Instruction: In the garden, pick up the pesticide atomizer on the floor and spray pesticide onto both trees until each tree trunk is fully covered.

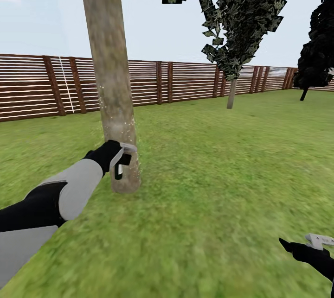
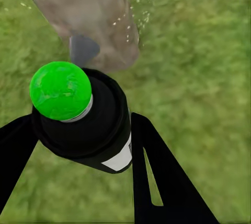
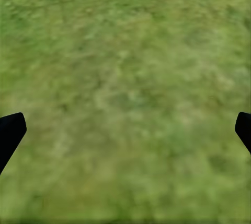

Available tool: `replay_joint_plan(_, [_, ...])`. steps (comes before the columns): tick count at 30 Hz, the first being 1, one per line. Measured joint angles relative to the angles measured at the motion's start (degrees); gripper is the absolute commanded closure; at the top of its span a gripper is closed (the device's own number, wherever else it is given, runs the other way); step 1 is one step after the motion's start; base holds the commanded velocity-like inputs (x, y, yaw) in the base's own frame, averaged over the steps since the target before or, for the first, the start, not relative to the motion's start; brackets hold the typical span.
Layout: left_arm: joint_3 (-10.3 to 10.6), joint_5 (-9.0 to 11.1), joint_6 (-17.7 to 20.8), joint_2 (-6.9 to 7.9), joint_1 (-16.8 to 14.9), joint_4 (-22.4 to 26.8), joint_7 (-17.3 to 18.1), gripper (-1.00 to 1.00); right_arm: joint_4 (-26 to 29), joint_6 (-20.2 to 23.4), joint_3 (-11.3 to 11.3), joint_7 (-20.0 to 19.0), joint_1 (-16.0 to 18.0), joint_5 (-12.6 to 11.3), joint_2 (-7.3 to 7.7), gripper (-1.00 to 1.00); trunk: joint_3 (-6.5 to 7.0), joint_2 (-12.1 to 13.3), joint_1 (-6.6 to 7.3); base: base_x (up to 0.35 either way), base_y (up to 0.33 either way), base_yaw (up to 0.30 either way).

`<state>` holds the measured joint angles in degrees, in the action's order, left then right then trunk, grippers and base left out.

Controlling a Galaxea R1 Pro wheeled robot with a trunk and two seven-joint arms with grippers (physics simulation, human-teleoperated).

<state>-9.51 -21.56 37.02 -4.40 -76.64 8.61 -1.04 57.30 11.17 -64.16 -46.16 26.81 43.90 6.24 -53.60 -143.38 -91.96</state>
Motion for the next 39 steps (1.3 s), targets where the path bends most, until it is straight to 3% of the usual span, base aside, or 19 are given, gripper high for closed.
replay_joint_plan(6, [0.01,-0.01,-0.28,0.1,2.76,0.06,-0.04,1.0,0.0,0.02,0.0,0.01,0.0,0.01,0.0,-1.0,0.0,0.0,0.0,0.0,0.0,0.0])
replay_joint_plan(13, [-0.29,-0.05,-0.28,2.09,4.81,0.09,-0.33,1.0,0.0,0.01,0.0,0.0,0.0,0.04,0.0,-1.0,0.0,0.0,0.0,0.0,0.0,0.046])
replay_joint_plan(16, [-3.55,1.14,-0.21,2.18,4.91,0.09,-0.99,1.0,0.0,0.04,0.0,0.01,0.0,0.05,0.0,-1.0,0.0,0.0,0.0,0.0,0.0,0.24])
replay_joint_plan(17, [-5.53,1.65,-0.15,2.23,4.92,0.09,-1.37,1.0,0.0,0.05,0.0,0.02,0.0,0.05,0.0,-1.0,0.0,0.0,0.0,0.0,0.0,0.26])
replay_joint_plan(24, [-6.58,1.66,0.18,2.21,4.92,0.81,-3.25,1.0,0.0,0.02,0.0,0.02,0.0,0.04,0.0,-1.0,0.01,-0.01,0.01,0.0,0.0,0.245])
replay_joint_plan(26, [-7.2,1.68,0.88,2.03,4.91,3.56,-7.01,1.0,0.0,0.01,0.0,0.0,0.0,0.04,0.0,-1.0,0.01,-0.01,0.01,0.0,0.0,0.085])
replay_joint_plan(28, [-10.3,2.4,4.23,0.8,4.92,6.72,-9.69,1.0,0.0,0.03,0.0,-0.02,0.0,0.01,0.0,-1.0,0.01,-0.01,0.01,0.0,0.0,0.022])
replay_joint_plan(30, [-11.62,2.28,7.7,-0.13,4.92,9.75,-10.78,1.0,0.0,0.03,0.0,-0.04,0.0,0.02,0.0,-1.0,0.01,-0.01,0.01,0.0,0.0,0.006])
replay_joint_plan(33, [-12.07,2.37,10.58,-0.77,4.9,11.19,-11.12,1.0,0.0,0.06,0.0,-0.06,0.0,0.03,0.0,-1.0,0.01,0.0,0.0,0.0,0.0,0.001])
replay_joint_plan(39, [-12.27,2.28,11.13,-0.79,4.91,11.34,-11.17,1.0,0.0,0.05,0.0,-0.07,0.0,0.0,0.0,-1.0,0.0,0.0,0.0,0.063,-0.134,0.042])
